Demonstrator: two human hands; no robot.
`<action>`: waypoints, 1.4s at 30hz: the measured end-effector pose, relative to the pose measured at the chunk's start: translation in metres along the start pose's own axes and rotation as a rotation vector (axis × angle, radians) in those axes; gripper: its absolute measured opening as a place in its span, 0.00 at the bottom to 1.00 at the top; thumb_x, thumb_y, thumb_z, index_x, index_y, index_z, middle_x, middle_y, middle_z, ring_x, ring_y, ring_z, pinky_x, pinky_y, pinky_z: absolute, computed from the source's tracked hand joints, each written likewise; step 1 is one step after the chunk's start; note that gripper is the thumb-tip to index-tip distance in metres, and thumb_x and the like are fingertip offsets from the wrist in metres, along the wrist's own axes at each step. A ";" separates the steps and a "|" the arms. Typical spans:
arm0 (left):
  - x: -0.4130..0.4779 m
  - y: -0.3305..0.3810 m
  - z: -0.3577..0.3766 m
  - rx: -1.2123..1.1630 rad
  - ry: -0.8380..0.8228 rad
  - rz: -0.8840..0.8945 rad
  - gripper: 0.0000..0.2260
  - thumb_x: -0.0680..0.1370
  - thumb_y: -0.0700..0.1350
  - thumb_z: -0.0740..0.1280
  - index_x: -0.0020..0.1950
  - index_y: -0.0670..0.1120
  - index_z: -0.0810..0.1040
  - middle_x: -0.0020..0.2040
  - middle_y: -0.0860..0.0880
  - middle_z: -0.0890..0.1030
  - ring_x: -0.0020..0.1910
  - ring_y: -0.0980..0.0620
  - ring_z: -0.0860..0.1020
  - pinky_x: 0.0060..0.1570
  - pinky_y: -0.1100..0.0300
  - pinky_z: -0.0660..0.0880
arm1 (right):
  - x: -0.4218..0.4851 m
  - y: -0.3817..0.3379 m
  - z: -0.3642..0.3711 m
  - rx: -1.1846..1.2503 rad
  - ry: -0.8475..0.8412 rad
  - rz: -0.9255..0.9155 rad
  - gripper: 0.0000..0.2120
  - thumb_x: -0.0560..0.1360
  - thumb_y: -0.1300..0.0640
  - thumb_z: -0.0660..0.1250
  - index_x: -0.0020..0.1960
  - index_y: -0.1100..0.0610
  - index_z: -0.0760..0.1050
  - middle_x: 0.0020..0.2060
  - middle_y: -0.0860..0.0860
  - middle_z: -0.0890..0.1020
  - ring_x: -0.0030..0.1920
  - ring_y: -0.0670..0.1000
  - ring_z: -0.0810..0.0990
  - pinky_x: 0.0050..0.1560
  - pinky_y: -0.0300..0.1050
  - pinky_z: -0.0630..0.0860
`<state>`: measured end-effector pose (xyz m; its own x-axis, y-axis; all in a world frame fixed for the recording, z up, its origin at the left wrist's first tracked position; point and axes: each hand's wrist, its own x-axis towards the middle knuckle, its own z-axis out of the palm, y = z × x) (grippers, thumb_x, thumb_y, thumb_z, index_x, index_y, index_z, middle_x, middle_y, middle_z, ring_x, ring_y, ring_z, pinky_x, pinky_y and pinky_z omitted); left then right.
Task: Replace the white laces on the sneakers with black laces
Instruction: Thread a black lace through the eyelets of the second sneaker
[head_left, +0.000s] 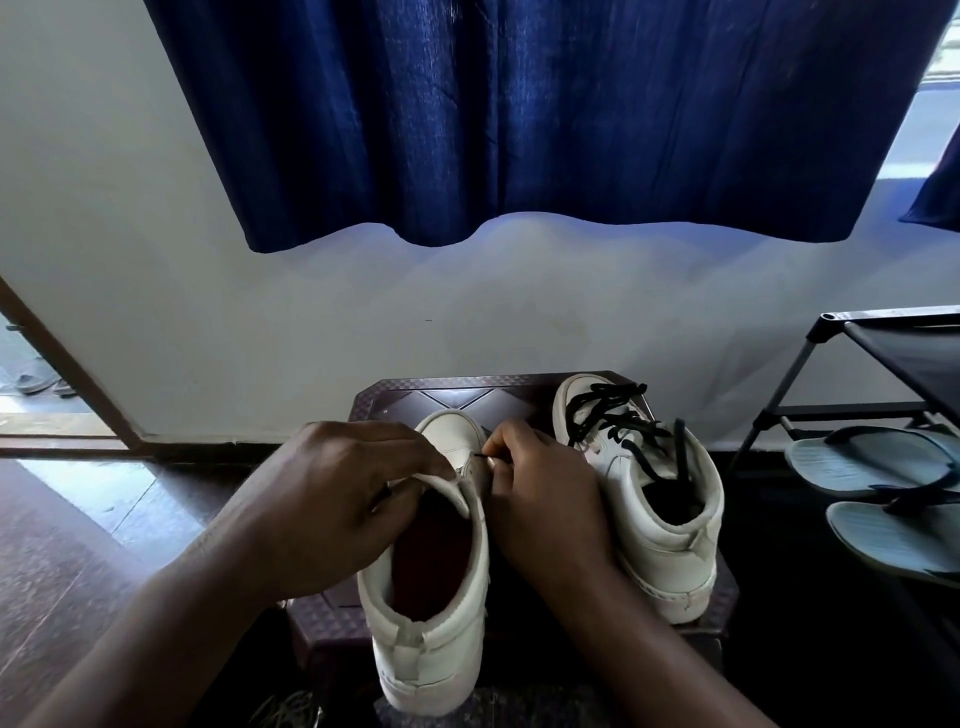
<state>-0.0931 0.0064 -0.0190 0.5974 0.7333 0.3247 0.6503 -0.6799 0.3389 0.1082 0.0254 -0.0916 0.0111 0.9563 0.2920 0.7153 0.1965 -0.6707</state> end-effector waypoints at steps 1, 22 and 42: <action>0.001 0.005 -0.003 -0.024 -0.019 -0.014 0.15 0.76 0.44 0.65 0.57 0.57 0.85 0.54 0.62 0.84 0.51 0.65 0.82 0.49 0.60 0.79 | 0.000 0.000 0.000 -0.001 0.004 -0.006 0.13 0.72 0.48 0.56 0.48 0.51 0.77 0.43 0.50 0.82 0.44 0.54 0.79 0.45 0.52 0.74; -0.001 -0.021 0.009 -0.342 0.011 -0.077 0.11 0.73 0.42 0.81 0.53 0.53 0.89 0.53 0.58 0.87 0.54 0.57 0.85 0.56 0.57 0.80 | -0.002 0.007 0.004 -0.217 0.171 -0.207 0.04 0.69 0.54 0.67 0.41 0.50 0.80 0.37 0.46 0.83 0.39 0.52 0.81 0.36 0.46 0.70; 0.029 -0.031 0.039 -0.660 0.030 -0.700 0.01 0.75 0.45 0.78 0.43 0.49 0.89 0.42 0.47 0.88 0.40 0.54 0.81 0.50 0.51 0.79 | 0.002 0.007 0.001 0.049 0.080 -0.136 0.09 0.69 0.55 0.69 0.45 0.50 0.86 0.42 0.43 0.86 0.45 0.47 0.83 0.48 0.47 0.78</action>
<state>-0.0773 0.0491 -0.0541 0.1558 0.9804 -0.1208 0.4544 0.0374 0.8900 0.1126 0.0289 -0.0962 -0.0266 0.9004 0.4342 0.6792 0.3350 -0.6530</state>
